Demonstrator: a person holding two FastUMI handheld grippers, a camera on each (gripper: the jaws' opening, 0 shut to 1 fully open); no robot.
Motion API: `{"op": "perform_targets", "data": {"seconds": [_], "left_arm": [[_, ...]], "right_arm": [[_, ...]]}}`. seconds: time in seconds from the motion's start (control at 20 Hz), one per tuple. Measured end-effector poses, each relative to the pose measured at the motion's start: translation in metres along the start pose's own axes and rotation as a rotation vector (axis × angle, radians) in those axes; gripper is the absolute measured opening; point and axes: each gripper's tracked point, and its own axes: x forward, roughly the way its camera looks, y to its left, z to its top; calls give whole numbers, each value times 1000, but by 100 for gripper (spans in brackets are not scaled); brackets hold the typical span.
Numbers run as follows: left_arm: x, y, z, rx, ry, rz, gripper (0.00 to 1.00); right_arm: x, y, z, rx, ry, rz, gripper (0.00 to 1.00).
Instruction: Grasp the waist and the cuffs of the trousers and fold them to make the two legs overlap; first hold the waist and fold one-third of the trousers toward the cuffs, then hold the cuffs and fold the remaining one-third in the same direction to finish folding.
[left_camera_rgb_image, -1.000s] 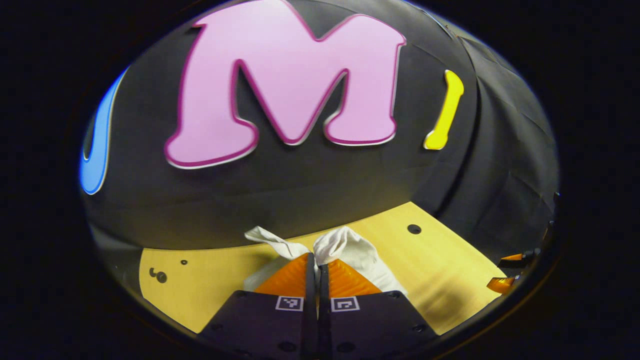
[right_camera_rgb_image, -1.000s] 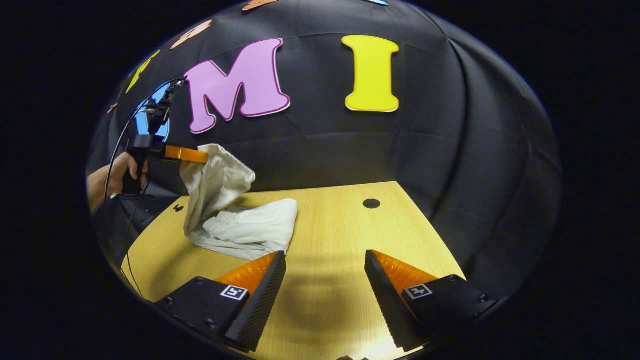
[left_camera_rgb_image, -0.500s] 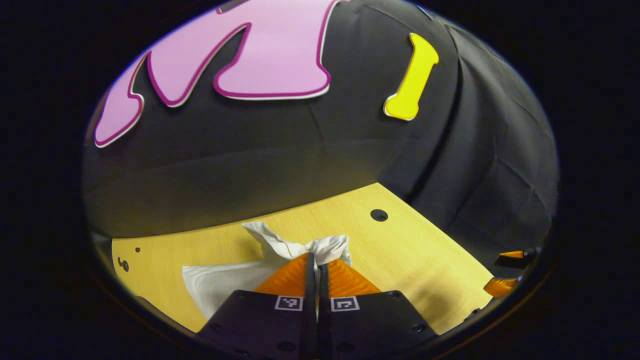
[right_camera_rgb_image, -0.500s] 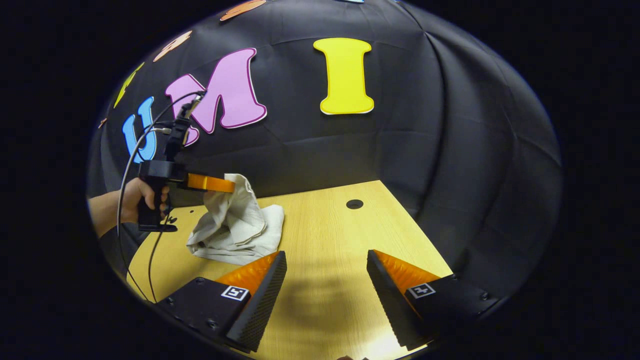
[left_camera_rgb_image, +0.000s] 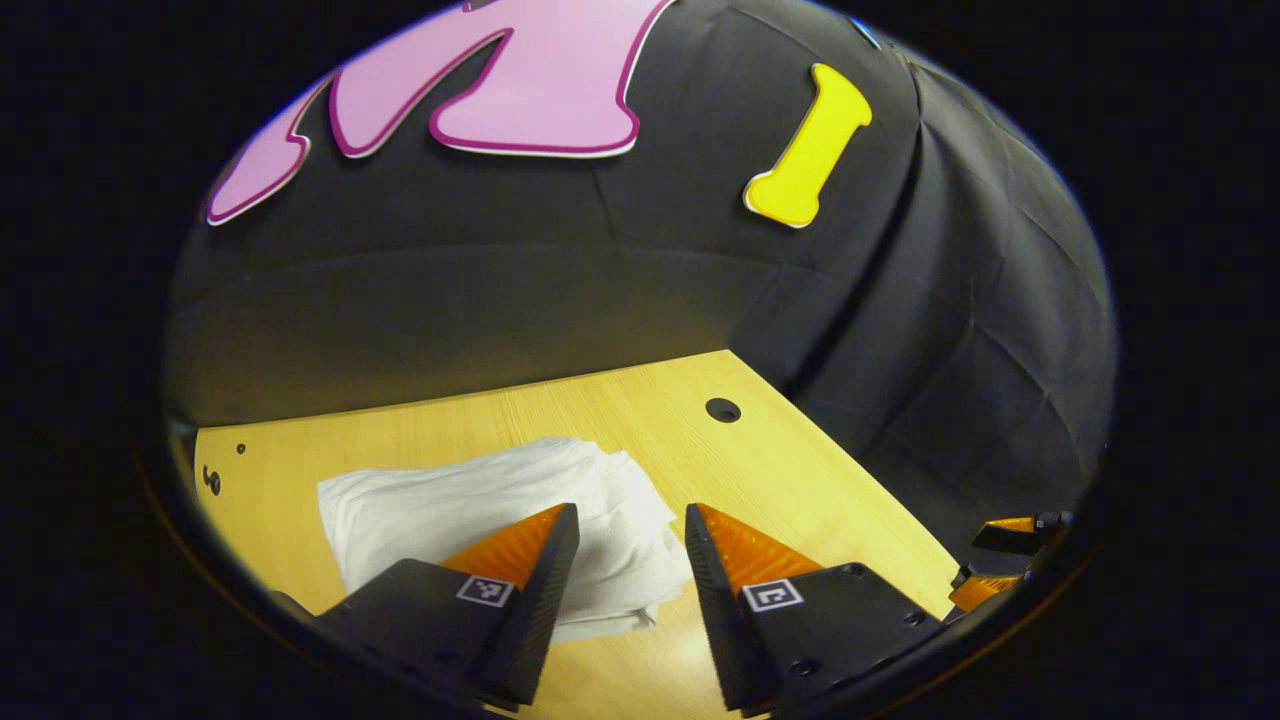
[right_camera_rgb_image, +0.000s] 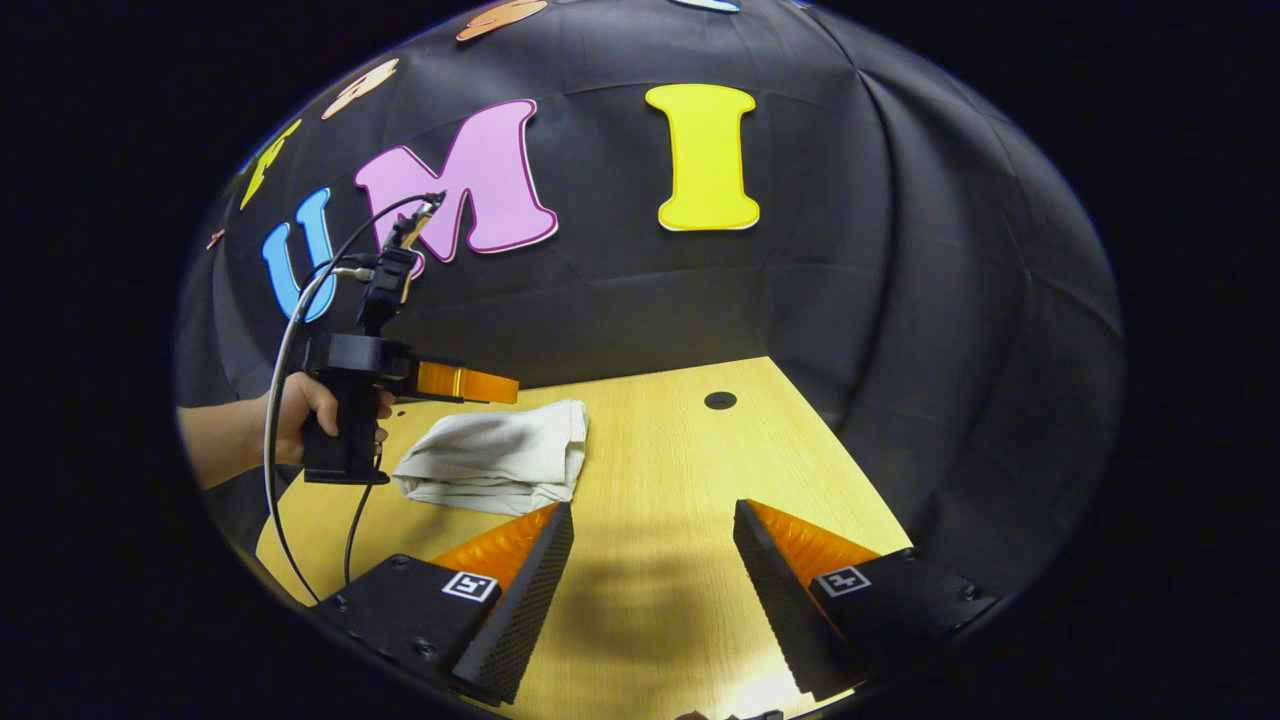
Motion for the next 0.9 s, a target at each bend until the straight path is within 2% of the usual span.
{"op": "perform_targets", "data": {"seconds": [0.05,0.1,0.35,0.4,0.5,0.55,0.6,0.7,0.9], "left_arm": [[-14,2,3,-3,-30,8,71],[-32,7,6,-1,-65,27,79],[-148,26,17,85,-243,133,92],[-175,30,15,103,-275,158,97],[-228,36,4,102,-323,201,97],[-252,39,-5,93,-335,228,92],[-279,44,-14,88,-350,265,97],[-330,46,-28,59,-391,316,97],[-406,34,-65,-16,-478,361,97]], "right_arm": [[-4,2,3,-9,-9,-1,99],[-10,5,7,-17,-21,0,99],[-43,21,26,-43,-71,0,99],[-52,25,30,-48,-83,-2,98],[-72,30,34,-55,-104,-16,98],[-82,34,35,-54,-116,-22,98],[-93,37,36,-50,-126,-27,98],[-116,46,34,-37,-143,-30,98],[-158,61,21,-62,-171,-34,98]]}}
